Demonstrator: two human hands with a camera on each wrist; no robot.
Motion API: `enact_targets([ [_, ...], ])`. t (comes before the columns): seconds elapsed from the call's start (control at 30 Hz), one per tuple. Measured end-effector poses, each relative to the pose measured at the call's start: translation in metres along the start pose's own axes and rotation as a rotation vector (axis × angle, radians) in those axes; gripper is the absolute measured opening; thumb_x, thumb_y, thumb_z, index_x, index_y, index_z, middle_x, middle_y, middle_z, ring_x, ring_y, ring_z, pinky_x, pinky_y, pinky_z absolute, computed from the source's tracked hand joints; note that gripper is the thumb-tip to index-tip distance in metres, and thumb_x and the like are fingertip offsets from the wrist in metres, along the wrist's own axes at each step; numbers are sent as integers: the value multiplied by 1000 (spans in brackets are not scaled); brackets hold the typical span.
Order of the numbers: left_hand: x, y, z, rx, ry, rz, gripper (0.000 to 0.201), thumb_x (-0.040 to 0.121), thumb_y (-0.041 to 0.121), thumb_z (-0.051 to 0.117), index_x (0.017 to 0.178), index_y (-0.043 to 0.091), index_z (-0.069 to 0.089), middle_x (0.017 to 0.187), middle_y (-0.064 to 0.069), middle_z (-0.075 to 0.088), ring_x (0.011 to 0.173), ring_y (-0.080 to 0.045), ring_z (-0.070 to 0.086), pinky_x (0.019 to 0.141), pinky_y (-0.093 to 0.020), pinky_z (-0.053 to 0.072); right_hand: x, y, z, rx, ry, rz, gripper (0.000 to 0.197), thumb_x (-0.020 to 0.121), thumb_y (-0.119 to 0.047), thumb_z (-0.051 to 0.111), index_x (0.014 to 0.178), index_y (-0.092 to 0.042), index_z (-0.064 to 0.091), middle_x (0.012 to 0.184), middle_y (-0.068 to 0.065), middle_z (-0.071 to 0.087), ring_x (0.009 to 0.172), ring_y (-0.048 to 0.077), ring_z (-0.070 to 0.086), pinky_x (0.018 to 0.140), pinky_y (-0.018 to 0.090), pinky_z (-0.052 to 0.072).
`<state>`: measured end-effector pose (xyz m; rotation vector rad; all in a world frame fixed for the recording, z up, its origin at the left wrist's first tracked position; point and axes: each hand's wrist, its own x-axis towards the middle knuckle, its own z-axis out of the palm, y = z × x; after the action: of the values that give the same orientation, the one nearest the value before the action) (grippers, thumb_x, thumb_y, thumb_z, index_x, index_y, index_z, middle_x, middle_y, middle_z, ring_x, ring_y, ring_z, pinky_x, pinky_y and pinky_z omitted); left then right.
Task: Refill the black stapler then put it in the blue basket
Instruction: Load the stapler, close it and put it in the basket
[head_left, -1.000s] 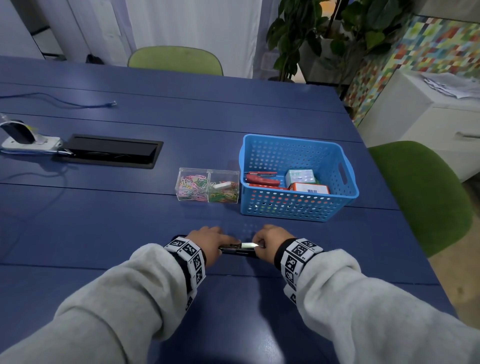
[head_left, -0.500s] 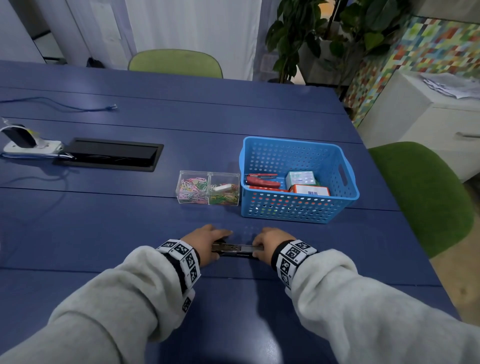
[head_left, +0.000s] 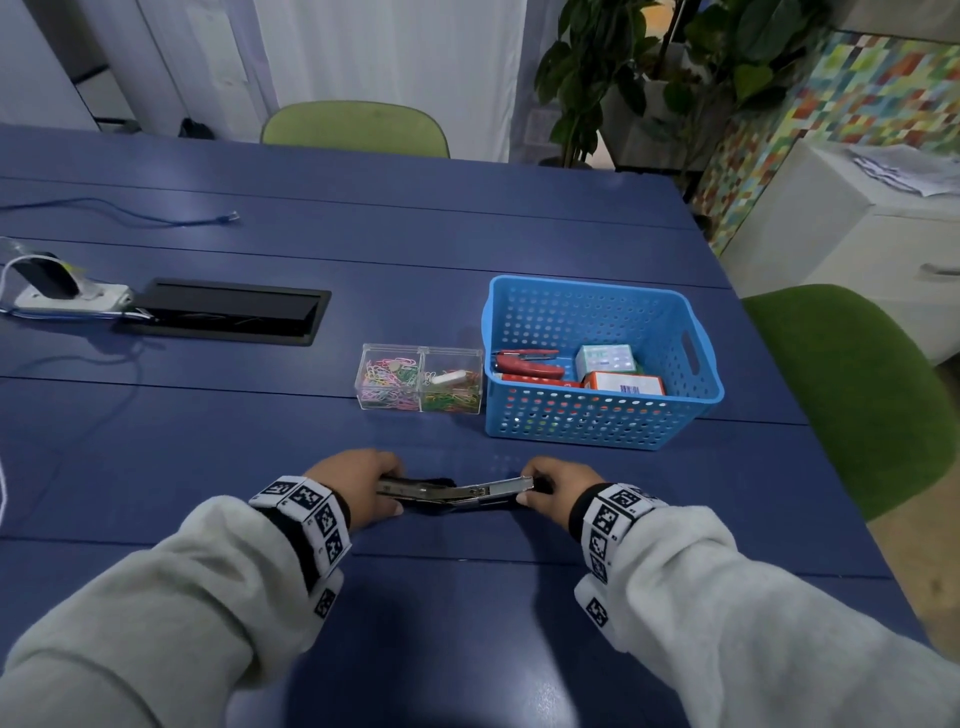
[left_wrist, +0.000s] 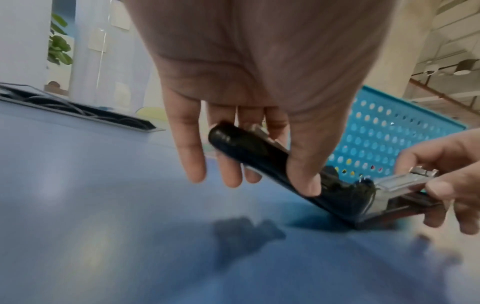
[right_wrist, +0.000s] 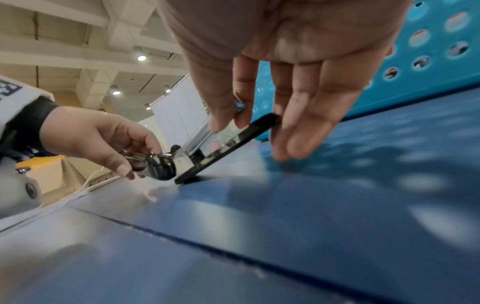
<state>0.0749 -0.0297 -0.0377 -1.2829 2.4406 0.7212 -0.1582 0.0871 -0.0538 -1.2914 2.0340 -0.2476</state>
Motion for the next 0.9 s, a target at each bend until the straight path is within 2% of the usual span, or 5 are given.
enact_targets([
  [0.2, -2, 36, -13, -77, 161, 131, 39, 75, 28, 71, 112, 23, 58, 114, 0, 64, 106, -21, 58, 87, -28, 43, -1, -2, -2, 173, 34, 2, 32, 80, -13, 67, 66, -36, 49, 67, -5, 56, 66, 23, 59, 79, 47, 59],
  [0.37, 8, 69, -5, -104, 185, 183, 41, 71, 34, 73, 108, 27, 58, 108, 1, 66, 100, -21, 60, 84, -28, 45, -1, -6, -3, 291, 61, -20, 30, 76, -8, 70, 71, -32, 53, 66, -6, 59, 64, 20, 59, 79, 41, 56],
  [0.5, 14, 84, 1, -48, 187, 220, 45, 74, 35, 70, 116, 27, 56, 116, 0, 64, 106, -22, 59, 88, -32, 45, -6, -10, -8, 316, 32, -44, 23, 74, -25, 75, 87, -26, 56, 73, -10, 57, 76, 13, 56, 77, 26, 47],
  [0.7, 16, 91, 5, -14, 172, 260, 43, 76, 34, 68, 115, 23, 56, 117, -3, 62, 108, -24, 57, 88, -35, 46, -5, -16, -5, 395, 69, 32, 47, 70, -65, 57, 89, -23, 60, 92, 8, 71, 81, 30, 71, 84, 46, 58],
  [0.9, 18, 84, 12, -72, 59, 265, 61, 75, 31, 71, 130, 27, 44, 126, -3, 54, 116, -21, 52, 95, -34, 43, -4, -17, -6, 495, 75, 91, 22, 81, -40, 63, 75, -19, 58, 81, 7, 67, 64, 27, 67, 75, 39, 60],
])
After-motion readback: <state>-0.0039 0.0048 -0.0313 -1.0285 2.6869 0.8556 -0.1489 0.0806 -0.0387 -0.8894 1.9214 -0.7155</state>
